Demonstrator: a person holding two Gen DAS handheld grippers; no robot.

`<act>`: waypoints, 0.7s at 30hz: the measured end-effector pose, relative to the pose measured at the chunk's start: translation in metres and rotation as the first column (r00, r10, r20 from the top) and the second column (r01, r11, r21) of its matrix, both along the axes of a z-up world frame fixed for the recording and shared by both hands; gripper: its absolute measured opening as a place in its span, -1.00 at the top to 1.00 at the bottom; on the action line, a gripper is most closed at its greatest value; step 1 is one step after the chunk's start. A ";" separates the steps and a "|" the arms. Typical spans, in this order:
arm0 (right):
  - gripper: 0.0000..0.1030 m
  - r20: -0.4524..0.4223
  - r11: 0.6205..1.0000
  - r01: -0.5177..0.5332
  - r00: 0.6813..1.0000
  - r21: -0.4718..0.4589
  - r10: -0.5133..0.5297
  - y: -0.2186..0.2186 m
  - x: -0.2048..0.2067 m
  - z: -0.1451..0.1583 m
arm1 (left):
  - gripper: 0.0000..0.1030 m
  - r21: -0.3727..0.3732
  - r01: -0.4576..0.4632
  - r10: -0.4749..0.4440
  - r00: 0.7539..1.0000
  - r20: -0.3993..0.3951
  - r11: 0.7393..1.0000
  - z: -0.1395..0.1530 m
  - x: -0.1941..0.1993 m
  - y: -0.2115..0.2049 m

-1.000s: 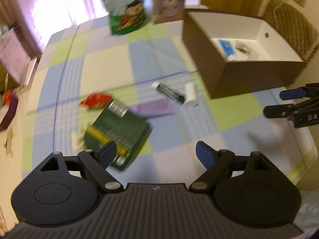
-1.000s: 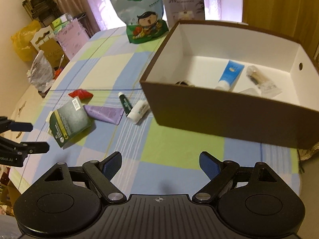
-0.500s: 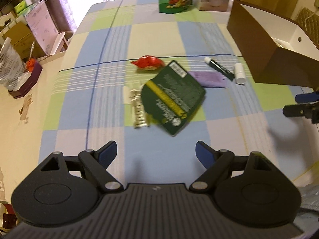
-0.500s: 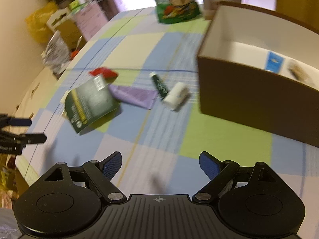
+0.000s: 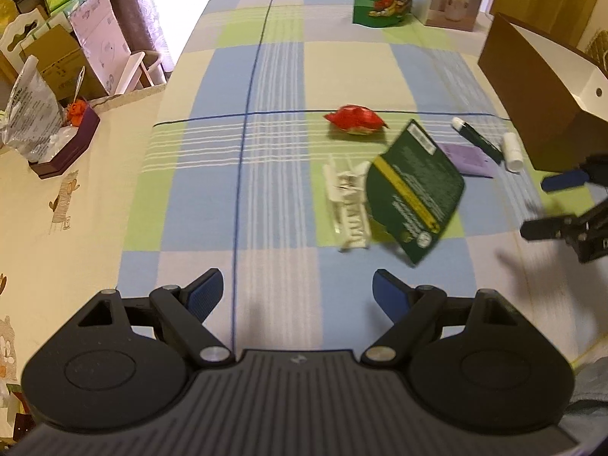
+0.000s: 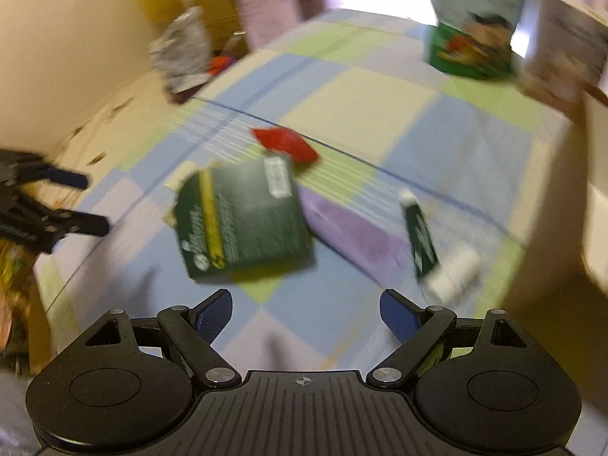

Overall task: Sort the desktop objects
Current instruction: 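Grasp the white hair claw clip with the left gripper while the right grasps the green lip balm card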

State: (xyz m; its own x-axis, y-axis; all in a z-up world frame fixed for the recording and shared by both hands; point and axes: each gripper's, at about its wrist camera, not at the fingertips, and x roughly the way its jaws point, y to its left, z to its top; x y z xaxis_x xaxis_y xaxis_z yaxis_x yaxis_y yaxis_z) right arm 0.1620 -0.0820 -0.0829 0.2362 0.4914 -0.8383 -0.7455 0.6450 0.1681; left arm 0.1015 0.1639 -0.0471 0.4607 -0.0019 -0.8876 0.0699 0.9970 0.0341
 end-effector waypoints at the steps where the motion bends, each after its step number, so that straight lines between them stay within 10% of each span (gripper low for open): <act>1: -0.75 0.016 0.997 -0.072 0.997 -0.018 0.072 0.007 0.002 0.001 | -0.62 -0.003 0.000 0.000 1.000 -0.002 1.000 -0.001 0.003 0.004; 4: -0.75 0.090 0.945 -0.300 0.946 -0.132 0.313 0.028 0.001 0.004 | -0.62 -0.014 0.022 -0.022 1.000 -0.010 1.000 -0.005 0.008 0.012; 10: -0.75 0.157 0.749 -0.602 0.741 -0.276 0.653 0.064 0.010 0.007 | -0.62 -0.017 0.014 -0.014 1.000 -0.027 1.000 -0.015 0.020 0.026; 17: -0.75 0.137 0.464 -0.807 0.446 -0.365 0.884 0.100 0.010 -0.008 | -0.62 -0.010 -0.032 0.031 0.999 -0.041 0.999 -0.021 0.028 0.041; 21: -0.74 0.100 0.382 -0.840 0.373 -0.386 0.922 0.114 0.009 -0.025 | -0.62 -0.006 -0.053 0.053 0.997 -0.050 0.999 -0.023 0.030 0.047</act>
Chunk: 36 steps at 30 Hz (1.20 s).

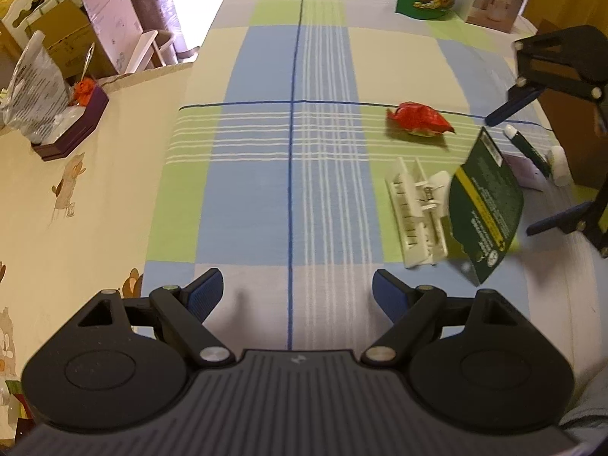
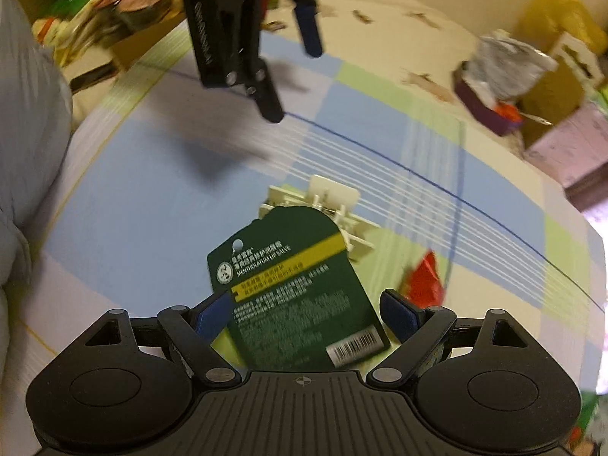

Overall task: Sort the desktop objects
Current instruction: 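Grasp the white hair claw clip with the left gripper while the right grasps the green lip balm card, then lift and carry the claw clip and lip balm card with both grippers toward the box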

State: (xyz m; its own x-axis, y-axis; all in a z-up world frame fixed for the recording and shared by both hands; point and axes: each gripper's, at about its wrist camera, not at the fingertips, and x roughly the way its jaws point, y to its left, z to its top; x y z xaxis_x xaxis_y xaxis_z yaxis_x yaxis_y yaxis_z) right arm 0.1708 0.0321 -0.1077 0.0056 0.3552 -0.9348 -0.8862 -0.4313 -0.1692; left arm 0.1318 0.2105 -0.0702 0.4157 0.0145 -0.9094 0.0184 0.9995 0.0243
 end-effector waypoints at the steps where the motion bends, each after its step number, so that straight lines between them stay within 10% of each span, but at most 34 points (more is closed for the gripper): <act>1: -0.69 0.006 1.000 -0.008 1.000 0.010 0.008 -0.001 -0.001 0.000 | -0.62 0.000 -0.005 0.005 1.000 -0.002 1.000 0.000 0.000 0.001; 2: -0.19 0.012 1.000 -0.015 1.000 0.024 0.015 -0.002 -0.002 0.001 | -0.62 0.000 -0.008 0.008 1.000 -0.002 1.000 -0.001 0.000 0.002; 5: 0.34 0.016 0.999 -0.013 1.000 0.036 0.012 -0.010 -0.006 0.012 | -0.62 -0.004 -0.018 0.018 1.000 -0.003 1.000 0.000 0.000 0.004; 16: 0.40 -0.102 0.977 0.203 0.973 -0.068 -0.209 -0.083 -0.048 0.002 | -0.61 -0.054 0.049 -0.049 0.999 0.007 0.997 -0.004 0.009 -0.015; 20: 0.30 -0.150 0.881 0.470 0.869 -0.050 -0.472 -0.103 -0.042 -0.007 | -0.55 -0.081 0.100 -0.098 0.995 0.030 0.992 -0.008 0.019 -0.029; 21: 0.08 -0.154 0.841 0.541 0.828 -0.032 -0.539 -0.109 -0.041 -0.008 | -0.53 -0.092 0.111 -0.108 0.993 0.036 0.990 -0.010 0.022 -0.033; 22: -0.72 -0.156 0.793 0.609 0.783 -0.004 -0.602 -0.114 -0.039 -0.008 | -0.51 -0.100 0.122 -0.118 0.992 0.042 0.988 -0.011 0.025 -0.036; 23: -1.00 -0.167 0.747 0.663 0.741 0.035 -0.650 -0.120 -0.039 -0.006 | -0.46 -0.108 0.132 -0.128 0.991 0.049 0.985 -0.013 0.027 -0.039; 29: -1.00 -0.367 0.482 0.872 0.479 0.090 -0.798 -0.139 -0.030 0.001 | -0.01 -0.142 0.154 -0.150 0.988 0.040 0.978 -0.032 0.039 -0.053; 32: -1.00 -0.391 0.413 0.905 0.420 0.106 -0.819 -0.135 -0.030 0.003 | 0.55 -0.160 0.139 -0.135 0.990 0.035 0.977 -0.041 0.041 -0.054; 36: -1.00 -0.405 0.366 0.925 0.375 0.104 -0.834 -0.133 -0.032 0.008 | 0.56 -0.129 0.131 -0.126 0.991 0.047 0.983 -0.040 0.034 -0.051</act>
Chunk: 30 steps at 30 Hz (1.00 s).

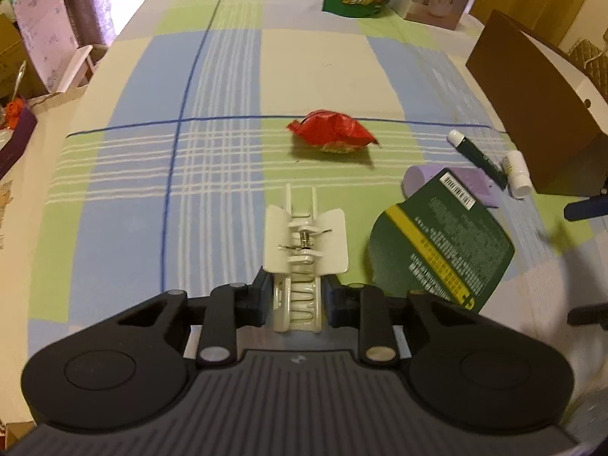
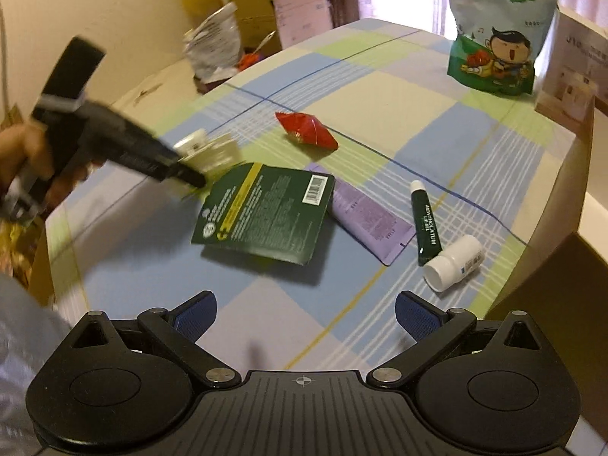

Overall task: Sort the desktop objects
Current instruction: 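Lift and carry the claw clip and lip balm card with both grippers toward the box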

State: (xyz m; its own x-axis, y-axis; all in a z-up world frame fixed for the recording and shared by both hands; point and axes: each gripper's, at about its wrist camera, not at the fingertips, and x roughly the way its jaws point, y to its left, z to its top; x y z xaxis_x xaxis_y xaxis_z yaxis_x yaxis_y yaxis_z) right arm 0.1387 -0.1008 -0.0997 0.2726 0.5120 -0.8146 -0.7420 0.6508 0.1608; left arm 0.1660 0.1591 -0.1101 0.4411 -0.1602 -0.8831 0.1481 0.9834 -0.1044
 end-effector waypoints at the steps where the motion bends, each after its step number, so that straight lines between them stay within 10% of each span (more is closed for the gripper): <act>1: -1.00 -0.002 1.000 0.011 1.000 0.002 -0.011 -0.001 -0.001 0.001 | 0.56 0.006 -0.010 0.010 1.000 -0.004 1.000 0.000 -0.005 0.004; 7: -1.00 -0.001 0.998 0.063 0.998 -0.004 -0.063 0.015 0.002 -0.003 | 0.55 0.010 -0.061 0.061 0.997 -0.048 0.998 0.003 -0.042 0.025; 11: -1.00 -0.062 0.991 0.126 0.991 0.048 -0.123 0.023 0.015 -0.006 | 0.00 0.004 -0.101 0.101 0.994 -0.033 0.995 0.003 -0.049 0.030; 22: -1.00 -0.322 0.910 0.361 0.902 0.201 -0.287 0.015 0.053 -0.032 | 0.31 -0.002 -0.104 0.104 0.995 0.010 0.995 0.002 -0.044 0.035; 26: 0.01 -0.349 0.899 0.366 0.897 0.241 -0.271 0.009 0.057 -0.040 | 0.31 0.006 -0.103 0.103 0.995 0.002 0.995 0.003 -0.042 0.038; 30: 0.19 -0.321 0.922 0.293 0.924 0.252 -0.206 0.005 0.051 -0.036 | 0.31 0.005 -0.108 0.108 0.994 0.002 0.994 0.003 -0.043 0.040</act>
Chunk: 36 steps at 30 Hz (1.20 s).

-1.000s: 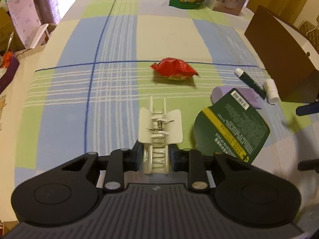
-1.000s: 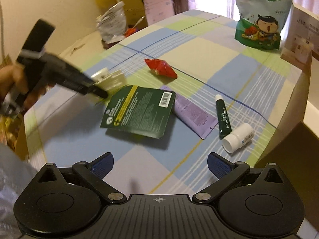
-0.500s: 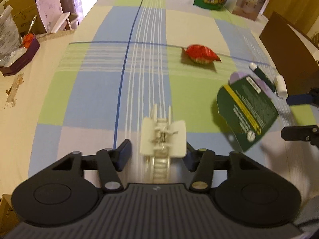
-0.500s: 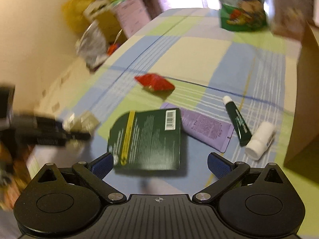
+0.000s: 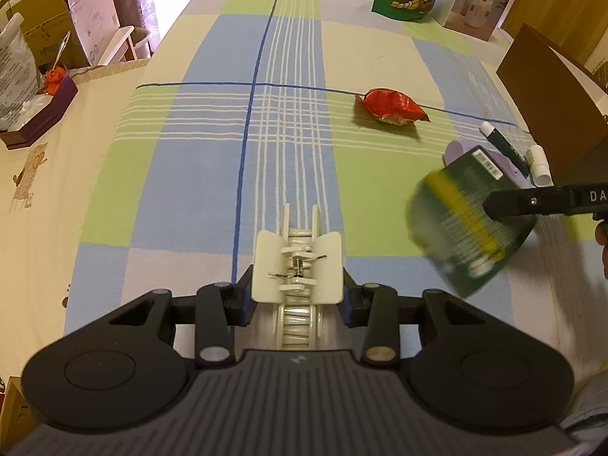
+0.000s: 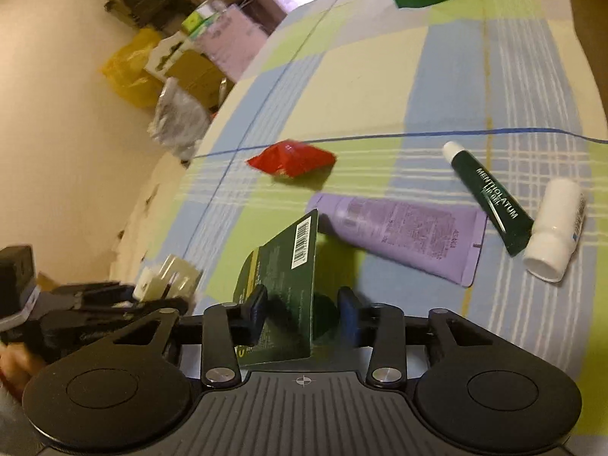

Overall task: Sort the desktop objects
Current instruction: 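Lift and carry the claw clip and lip balm card with both grippers toward the box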

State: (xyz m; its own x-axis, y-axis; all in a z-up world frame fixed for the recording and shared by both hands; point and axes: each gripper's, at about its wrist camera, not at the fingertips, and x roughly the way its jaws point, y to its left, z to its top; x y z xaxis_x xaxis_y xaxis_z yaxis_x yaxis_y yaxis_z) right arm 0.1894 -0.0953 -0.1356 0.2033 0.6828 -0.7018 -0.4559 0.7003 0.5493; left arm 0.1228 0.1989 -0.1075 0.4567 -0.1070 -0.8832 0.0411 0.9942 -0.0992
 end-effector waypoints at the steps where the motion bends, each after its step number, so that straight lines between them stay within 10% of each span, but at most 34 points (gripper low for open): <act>1: 0.20 0.038 1.000 -0.027 0.999 -0.015 0.027 0.002 -0.005 0.004 | 0.31 0.000 -0.001 0.001 1.000 0.000 1.000 0.000 0.000 0.000; 5: 0.24 0.286 0.982 -0.133 0.944 -0.135 0.167 0.011 -0.032 0.032 | 0.31 0.000 -0.004 0.004 1.000 -0.002 1.000 0.000 0.000 0.000; 12: 0.25 0.564 0.800 -0.202 0.613 -0.564 0.553 0.013 -0.092 0.065 | 0.31 0.006 -0.008 0.008 1.000 -0.004 1.000 0.000 -0.001 0.001; 20: 0.31 0.459 0.819 -0.225 0.736 -0.528 0.498 -0.020 -0.097 0.074 | 0.31 0.013 -0.004 0.004 1.000 -0.014 1.000 0.001 0.000 -0.002; 24: 0.31 0.421 0.780 -0.244 0.729 -0.577 0.539 -0.010 -0.106 0.063 | 0.31 0.008 0.013 -0.013 1.000 -0.015 1.000 0.001 -0.002 -0.008; 31: 0.31 0.292 0.831 -0.195 0.874 -0.520 0.388 -0.022 -0.089 0.021 | 0.31 0.013 0.024 -0.023 1.000 -0.019 1.000 0.001 -0.002 -0.013; 36: 0.32 0.263 0.861 -0.168 0.909 -0.481 0.324 -0.029 -0.089 0.020 | 0.31 0.017 0.026 -0.026 0.999 -0.027 1.000 0.001 -0.001 -0.015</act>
